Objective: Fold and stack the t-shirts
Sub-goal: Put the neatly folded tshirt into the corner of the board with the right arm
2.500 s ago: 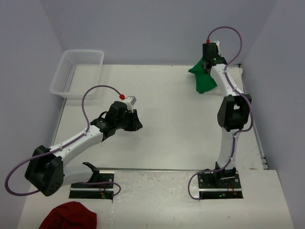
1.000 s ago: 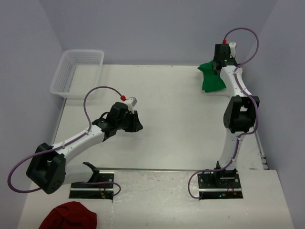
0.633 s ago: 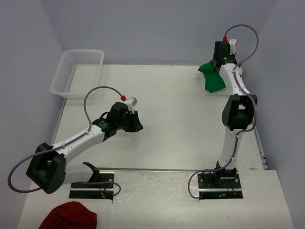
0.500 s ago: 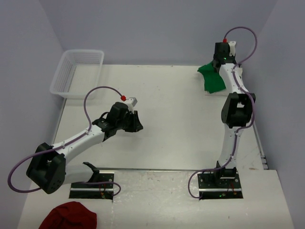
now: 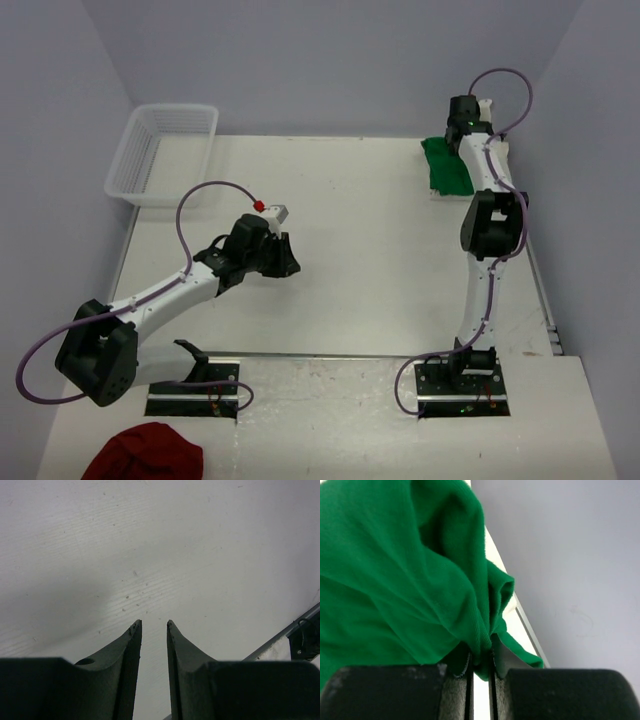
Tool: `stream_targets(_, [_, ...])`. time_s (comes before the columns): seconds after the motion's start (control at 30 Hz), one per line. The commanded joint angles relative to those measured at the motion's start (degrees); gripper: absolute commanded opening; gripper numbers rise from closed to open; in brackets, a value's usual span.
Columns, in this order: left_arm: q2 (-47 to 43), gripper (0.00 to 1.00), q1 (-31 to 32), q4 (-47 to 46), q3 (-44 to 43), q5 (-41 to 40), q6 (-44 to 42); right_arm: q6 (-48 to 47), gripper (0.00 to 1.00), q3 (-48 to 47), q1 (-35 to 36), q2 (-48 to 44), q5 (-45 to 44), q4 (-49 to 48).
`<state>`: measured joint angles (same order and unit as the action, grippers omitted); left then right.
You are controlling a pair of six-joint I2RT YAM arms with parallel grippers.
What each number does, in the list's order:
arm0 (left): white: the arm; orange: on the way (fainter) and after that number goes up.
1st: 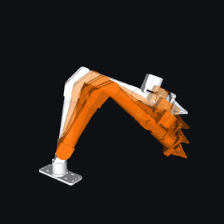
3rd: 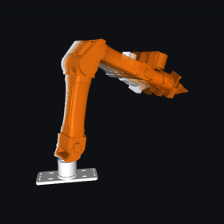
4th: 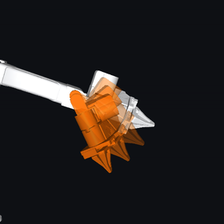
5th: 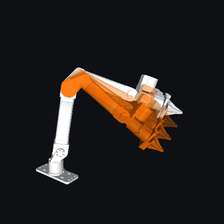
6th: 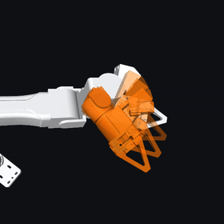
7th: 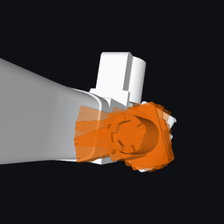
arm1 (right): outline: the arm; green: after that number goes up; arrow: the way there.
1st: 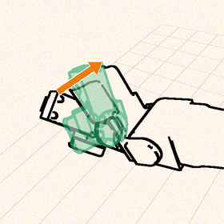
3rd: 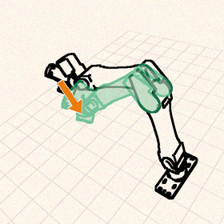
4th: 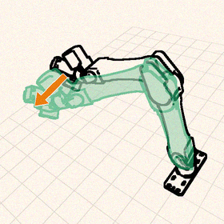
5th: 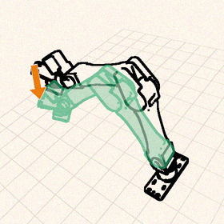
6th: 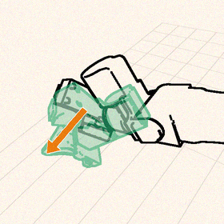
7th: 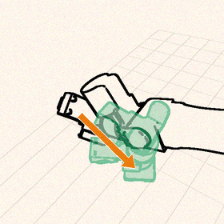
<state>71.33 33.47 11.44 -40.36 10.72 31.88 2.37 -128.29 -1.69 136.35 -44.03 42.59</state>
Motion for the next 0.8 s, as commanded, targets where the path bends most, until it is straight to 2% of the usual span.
stream_targets(0.0, [-1.9,0.28,0.3,-1.0,0.7,0.6,-1.0,-0.6,0.00,-4.7,-0.9,1.2,-2.1,0.9])
stream_targets(0.07, [-2.2,0.28,0.2,-0.9,0.8,0.4,-1.1,-0.8,0.00,-5.8,-1.1,2.0,-3.2,0.9])
stream_targets(0.1, [-2.6,0.28,0.3,-0.9,0.9,0.4,-1.1,-0.7,0.05,-6.1,-1.4,2.2,-3.5,0.8])
stream_targets(0.13, [-2.8,0.28,0.2,-0.8,0.9,0.2,-1.2,-0.7,0.20,-6.3,-1.6,2.5,-4.0,0.9])
stream_targets(0.2, [-3.4,0.28,0.2,-0.7,1.1,0.2,-1.2,-0.4,0.21,-6.8,-1.8,2.9,-4.8,0.8])
stream_targets(0.23, [-3.7,0.28,0.3,-0.8,1.2,0.0,-1.1,-0.1,0.34,-6.9,-1.9,3.0,-5.3,0.8])
stream_targets(0.3, [-4.7,0.28,0.2,-0.8,1.7,-0.3,-0.9,1.4,0.70,-7.0,-2.1,2.6,-6.5,0.7])
stream_targets(0.33, [-5.1,0.28,0.2,-0.8,2.0,-0.4,-0.8,1.4,0.76,-6.3,-2.2,2.1,-6.9,-0.2])
stream_targets(0.4, [-6.3,0.28,0.3,-0.9,2.9,-0.7,-0.7,1.7,0.98,-3.7,-2.0,-0.9,-6.2,-4.5])
stream_targets(0.53, [-8.8,0.28,0.3,-1.2,3.9,-1.1,-0.5,-0.8,0.99,-2.5,0.1,-6.4,-4.6,-9.0])
stream_targets(0.67, [-10.2,0.29,0.3,-1.4,3.4,-1.7,0.1,-1.9,0.99,-7.1,4.3,-8.3,-1.8,-6.7])
stream_targets(0.7, [-9.7,0.29,0.3,-1.6,3.3,-1.8,0.3,-1.8,0.99,-7.0,5.8,-9.0,1.2,-6.5])
stream_targets(0.73, [-9.3,0.29,0.3,-1.9,3.2,-1.8,0.6,-1.4,0.94,-6.4,6.3,-9.3,2.8,-5.9])
stream_targets(0.77, [-8.8,0.29,0.3,-2.0,2.9,-1.8,0.9,-1.0,0.73,-5.7,6.7,-9.8,5.2,-4.8])
